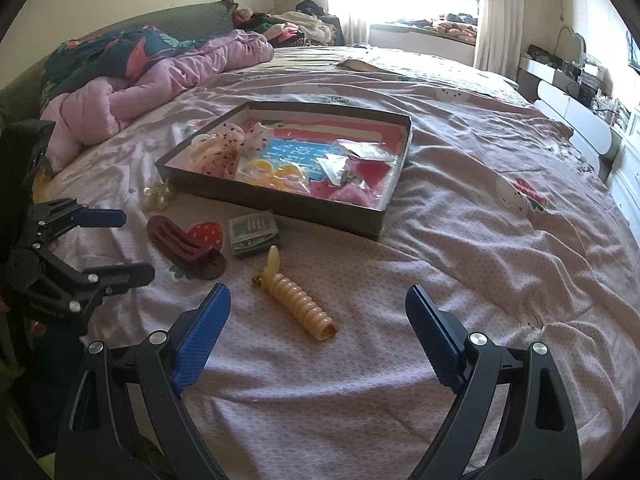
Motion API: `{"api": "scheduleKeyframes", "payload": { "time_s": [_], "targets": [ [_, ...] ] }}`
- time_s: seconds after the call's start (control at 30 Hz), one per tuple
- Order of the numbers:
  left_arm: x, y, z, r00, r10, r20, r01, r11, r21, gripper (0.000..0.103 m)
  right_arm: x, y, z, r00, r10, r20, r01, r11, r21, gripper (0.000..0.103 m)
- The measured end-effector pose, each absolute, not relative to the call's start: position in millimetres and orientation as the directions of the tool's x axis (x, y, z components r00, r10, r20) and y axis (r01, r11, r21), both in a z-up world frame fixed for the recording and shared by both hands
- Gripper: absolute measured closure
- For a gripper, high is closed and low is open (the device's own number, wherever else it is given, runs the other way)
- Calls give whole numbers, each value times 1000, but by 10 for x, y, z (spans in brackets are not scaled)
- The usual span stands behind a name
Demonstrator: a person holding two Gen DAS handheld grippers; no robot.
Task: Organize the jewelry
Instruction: 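Grasp the maroon hair clip with left tool while right tool grasps coiled beige hair tie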
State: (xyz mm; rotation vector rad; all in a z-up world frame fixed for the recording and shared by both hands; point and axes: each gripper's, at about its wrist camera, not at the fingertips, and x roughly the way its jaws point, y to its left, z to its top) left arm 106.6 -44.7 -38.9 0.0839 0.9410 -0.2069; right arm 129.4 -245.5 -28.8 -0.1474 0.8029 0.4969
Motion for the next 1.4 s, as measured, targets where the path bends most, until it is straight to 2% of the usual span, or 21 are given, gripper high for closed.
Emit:
{"api": "scheduleKeyframes", "payload": {
  "time_s": [0.2,0.57,0.67,0.77,0.83,0.97,1.17,1.3,1.4],
  "targets": [
    [1200,-622,-516,556,-86,-826,313,943,112,12,1375,-2489,-363,576,357,-735,-470,881,59,17],
    [1377,-668,-694,521,-140,-842,430,895,117,15,1573,-2323,-592,533,313,-786,-514,858,-7,19],
    [1432,-674,-729,506,-166,-847,460,882,102,26,1612,-2261,-647,513,312,-800,-539,842,-17,22],
    [1462,-690,-733,492,-189,-850,484,871,86,32,1639,-2189,-683,500,307,-810,-562,826,-34,25],
    [1480,-692,-741,478,-210,-853,499,864,67,39,1666,-2155,-706,491,306,-815,-572,820,-36,33],
    [1479,-708,-764,467,-225,-855,509,859,51,50,1704,-2110,-728,474,322,-820,-584,811,-19,40],
    [1436,-685,-756,465,-233,-854,478,878,21,60,1687,-2026,-763,460,331,-824,-606,795,-19,55],
    [1367,-647,-730,475,-238,-847,449,893,0,69,1638,-1981,-756,448,346,-824,-629,778,-15,74],
    [1315,-632,-718,475,-240,-847,439,898,-8,74,1577,-1936,-747,451,336,-827,-647,761,-44,79]
  ]
}}
